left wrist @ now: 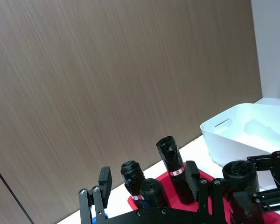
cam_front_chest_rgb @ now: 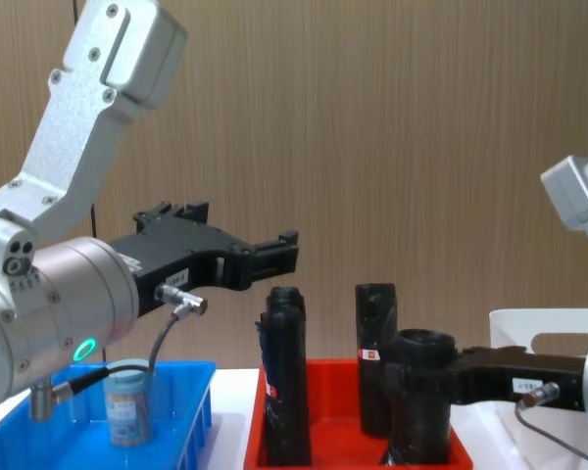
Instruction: Pick the cotton swabs from the blue box and place them into the white box.
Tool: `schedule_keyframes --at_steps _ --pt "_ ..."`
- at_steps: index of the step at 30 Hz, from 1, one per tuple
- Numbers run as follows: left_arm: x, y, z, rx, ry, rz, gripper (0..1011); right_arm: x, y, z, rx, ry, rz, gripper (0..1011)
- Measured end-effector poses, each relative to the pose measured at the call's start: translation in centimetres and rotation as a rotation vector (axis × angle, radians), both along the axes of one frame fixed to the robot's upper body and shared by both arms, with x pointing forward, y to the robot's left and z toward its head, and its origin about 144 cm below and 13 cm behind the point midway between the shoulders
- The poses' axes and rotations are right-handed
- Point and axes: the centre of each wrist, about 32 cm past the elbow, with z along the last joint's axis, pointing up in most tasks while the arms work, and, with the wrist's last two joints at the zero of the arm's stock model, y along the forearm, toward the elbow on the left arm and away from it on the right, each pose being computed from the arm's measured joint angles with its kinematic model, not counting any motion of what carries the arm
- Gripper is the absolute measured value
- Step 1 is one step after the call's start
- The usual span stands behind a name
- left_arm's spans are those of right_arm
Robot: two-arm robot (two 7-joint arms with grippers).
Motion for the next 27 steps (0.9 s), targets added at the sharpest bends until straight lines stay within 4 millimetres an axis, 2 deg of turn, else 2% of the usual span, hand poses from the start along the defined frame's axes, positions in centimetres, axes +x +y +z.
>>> schedule_keyframes --at_steps 3,7,9,11,22,27 --pt "0.0 0.0 0.0 0.000 0.000 0.000 1004 0.2 0.2 0.0 0.003 -0.001 0.004 763" --pt "0.0 0.0 0.0 0.000 0.000 0.000 1004 0.4 0.3 0.1 0.010 -0.005 0.008 606" --pt "0.0 0.0 0.0 0.000 0.000 0.000 1004 0.5 0.4 0.2 0.011 -0.006 0.008 589" --pt "0.0 0.0 0.0 0.000 0.000 0.000 1004 0.5 0.4 0.3 0.013 -0.008 0.010 516" --pt "0.0 0.0 0.0 0.000 0.000 0.000 1004 0.5 0.5 1.3 0.024 -0.043 0.015 434" --pt "0.0 0.0 0.0 0.000 0.000 0.000 1004 0.2 0.3 2.7 0.032 -0.086 0.011 409"
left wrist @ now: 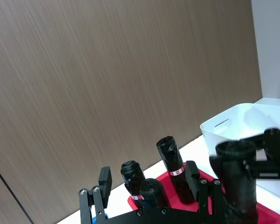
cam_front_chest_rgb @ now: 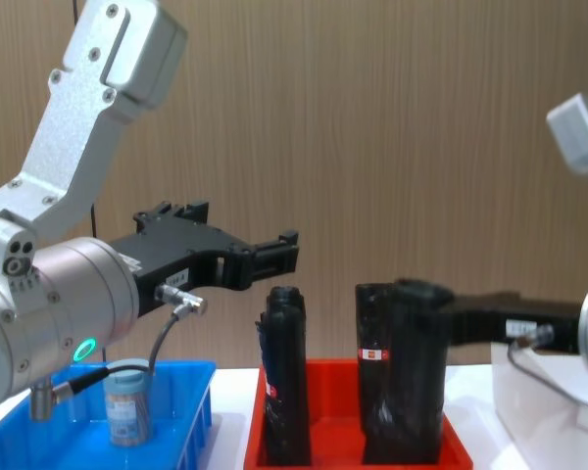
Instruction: Pick the cotton swabs from the blue box and place them into the white box.
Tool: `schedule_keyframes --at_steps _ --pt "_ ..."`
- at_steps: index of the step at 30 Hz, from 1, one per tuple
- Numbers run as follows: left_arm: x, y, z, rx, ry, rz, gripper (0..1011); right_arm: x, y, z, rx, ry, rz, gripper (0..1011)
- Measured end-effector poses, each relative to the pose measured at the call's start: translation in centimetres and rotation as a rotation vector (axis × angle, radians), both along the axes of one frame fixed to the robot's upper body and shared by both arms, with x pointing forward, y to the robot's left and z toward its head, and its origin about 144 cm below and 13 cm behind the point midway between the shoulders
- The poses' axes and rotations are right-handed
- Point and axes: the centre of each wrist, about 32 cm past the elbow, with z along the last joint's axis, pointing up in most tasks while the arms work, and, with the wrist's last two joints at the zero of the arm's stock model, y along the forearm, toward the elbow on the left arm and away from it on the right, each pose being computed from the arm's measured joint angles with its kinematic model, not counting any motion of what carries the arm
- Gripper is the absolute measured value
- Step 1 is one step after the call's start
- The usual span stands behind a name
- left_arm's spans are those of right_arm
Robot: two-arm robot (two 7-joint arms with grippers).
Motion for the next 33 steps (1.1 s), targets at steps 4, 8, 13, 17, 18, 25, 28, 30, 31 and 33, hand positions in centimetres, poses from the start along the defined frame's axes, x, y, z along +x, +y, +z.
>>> schedule_keyframes --at_steps 4,8,13,17,18,25,28,30,31,33 --pt "0.0 0.0 0.0 0.000 0.000 0.000 1004 -0.2 -0.3 1.2 0.006 -0.040 -0.009 388" --pt "0.0 0.0 0.0 0.000 0.000 0.000 1004 -0.3 -0.7 2.5 0.008 -0.080 -0.025 369" --pt "0.0 0.0 0.0 0.000 0.000 0.000 1004 -0.5 -1.5 3.9 0.010 -0.122 -0.055 360" --pt "0.0 0.0 0.0 0.000 0.000 0.000 1004 -0.5 -2.4 5.1 0.004 -0.159 -0.098 360" --pt "0.0 0.0 0.0 0.000 0.000 0.000 1004 -0.5 -2.7 5.4 0.001 -0.170 -0.113 363" --pt "0.0 0.0 0.0 0.000 0.000 0.000 1004 -0.4 -4.1 6.5 -0.024 -0.208 -0.182 360" --pt "0.0 0.0 0.0 0.000 0.000 0.000 1004 -0.3 -5.0 6.9 -0.045 -0.224 -0.225 360" --pt "0.0 0.0 0.0 0.000 0.000 0.000 1004 -0.2 -5.4 7.0 -0.055 -0.226 -0.241 363" --pt "0.0 0.0 0.0 0.000 0.000 0.000 1004 -0.2 -5.5 7.0 -0.061 -0.227 -0.249 360" --pt "0.0 0.0 0.0 0.000 0.000 0.000 1004 0.0 -6.1 7.0 -0.077 -0.227 -0.274 360"
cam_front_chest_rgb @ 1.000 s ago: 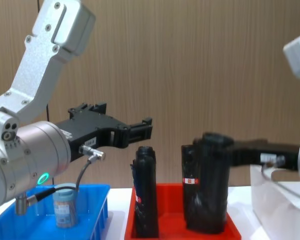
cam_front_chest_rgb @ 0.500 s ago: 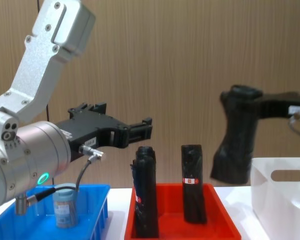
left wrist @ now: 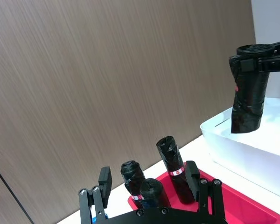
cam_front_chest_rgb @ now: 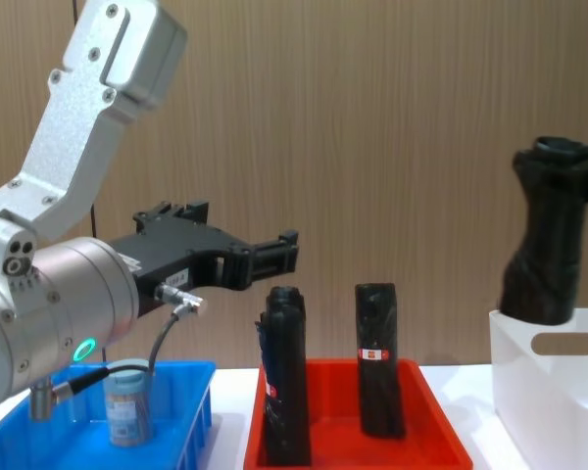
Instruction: Pick the cotton swabs from the blue box and place them into the white box.
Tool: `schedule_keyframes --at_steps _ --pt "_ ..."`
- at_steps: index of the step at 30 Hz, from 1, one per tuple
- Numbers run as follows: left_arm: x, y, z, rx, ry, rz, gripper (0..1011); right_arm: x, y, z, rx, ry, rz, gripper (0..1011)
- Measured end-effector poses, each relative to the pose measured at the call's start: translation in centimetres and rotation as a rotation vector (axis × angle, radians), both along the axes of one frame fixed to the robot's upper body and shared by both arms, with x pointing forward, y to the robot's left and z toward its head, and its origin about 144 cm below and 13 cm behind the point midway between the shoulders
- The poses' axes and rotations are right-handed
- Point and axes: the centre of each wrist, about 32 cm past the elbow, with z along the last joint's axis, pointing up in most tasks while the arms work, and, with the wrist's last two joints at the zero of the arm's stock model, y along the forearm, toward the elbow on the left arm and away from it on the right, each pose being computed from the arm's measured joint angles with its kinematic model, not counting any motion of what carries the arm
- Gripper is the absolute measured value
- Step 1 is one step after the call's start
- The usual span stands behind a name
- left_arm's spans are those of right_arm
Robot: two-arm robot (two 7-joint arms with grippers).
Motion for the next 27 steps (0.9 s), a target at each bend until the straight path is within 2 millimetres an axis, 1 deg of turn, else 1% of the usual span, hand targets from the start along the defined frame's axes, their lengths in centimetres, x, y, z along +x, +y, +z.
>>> schedule_keyframes --at_steps 7,15,27 --pt "0.0 0.0 0.0 0.000 0.000 0.000 1004 0.6 -1.4 -0.5 -0.034 0.015 -0.065 360" --pt "0.0 0.0 0.0 0.000 0.000 0.000 1004 1.4 -2.6 -1.7 -0.060 0.055 -0.119 360" --pt "0.0 0.0 0.0 0.000 0.000 0.000 1004 3.0 -3.8 -4.4 -0.076 0.145 -0.177 360"
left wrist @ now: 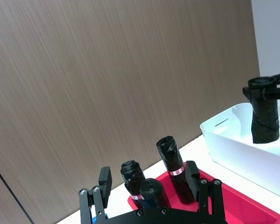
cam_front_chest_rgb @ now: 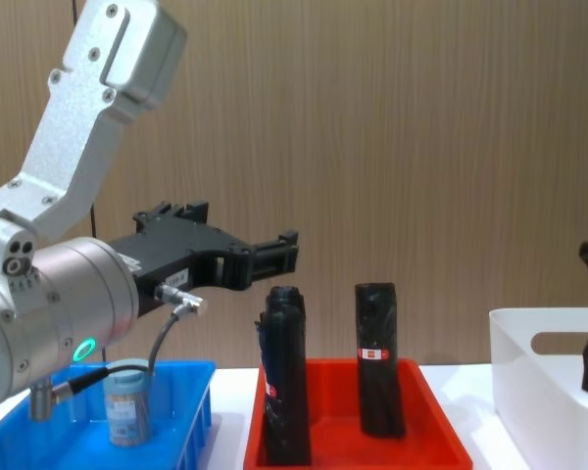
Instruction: Pick the cotton swabs from the blue box and place them into the white box.
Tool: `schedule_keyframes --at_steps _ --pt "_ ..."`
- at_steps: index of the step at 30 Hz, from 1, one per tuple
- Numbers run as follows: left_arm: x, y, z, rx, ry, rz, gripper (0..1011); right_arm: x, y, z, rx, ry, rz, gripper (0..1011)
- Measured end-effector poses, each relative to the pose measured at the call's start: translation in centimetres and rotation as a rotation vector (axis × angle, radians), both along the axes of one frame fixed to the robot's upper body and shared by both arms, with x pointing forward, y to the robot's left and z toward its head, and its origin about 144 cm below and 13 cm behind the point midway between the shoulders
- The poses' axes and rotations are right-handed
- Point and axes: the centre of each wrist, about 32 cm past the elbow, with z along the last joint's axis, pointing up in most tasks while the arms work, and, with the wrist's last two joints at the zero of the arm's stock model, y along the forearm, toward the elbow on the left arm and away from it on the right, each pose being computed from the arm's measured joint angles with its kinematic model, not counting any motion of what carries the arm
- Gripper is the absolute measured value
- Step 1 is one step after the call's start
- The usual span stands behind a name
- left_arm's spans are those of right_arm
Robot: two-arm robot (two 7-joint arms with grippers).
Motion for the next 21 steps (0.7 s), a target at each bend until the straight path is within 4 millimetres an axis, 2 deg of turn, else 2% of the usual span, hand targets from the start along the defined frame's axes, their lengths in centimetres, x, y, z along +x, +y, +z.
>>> schedule_keyframes --at_steps 3,10,16,17,21 --pt "0.0 0.0 0.0 0.000 0.000 0.000 1004 0.2 -0.1 -0.4 0.002 0.014 -0.007 396" --pt "0.0 0.0 0.0 0.000 0.000 0.000 1004 0.5 -0.4 -1.3 0.006 0.038 -0.021 646" --pt "0.0 0.0 0.0 0.000 0.000 0.000 1004 0.6 -0.5 -1.6 0.013 0.047 -0.026 802" --pt "0.0 0.0 0.0 0.000 0.000 0.000 1004 0.6 -0.5 -1.7 0.015 0.048 -0.028 858" --pt "0.0 0.0 0.0 0.000 0.000 0.000 1004 0.7 -0.6 -1.8 0.016 0.051 -0.030 933"
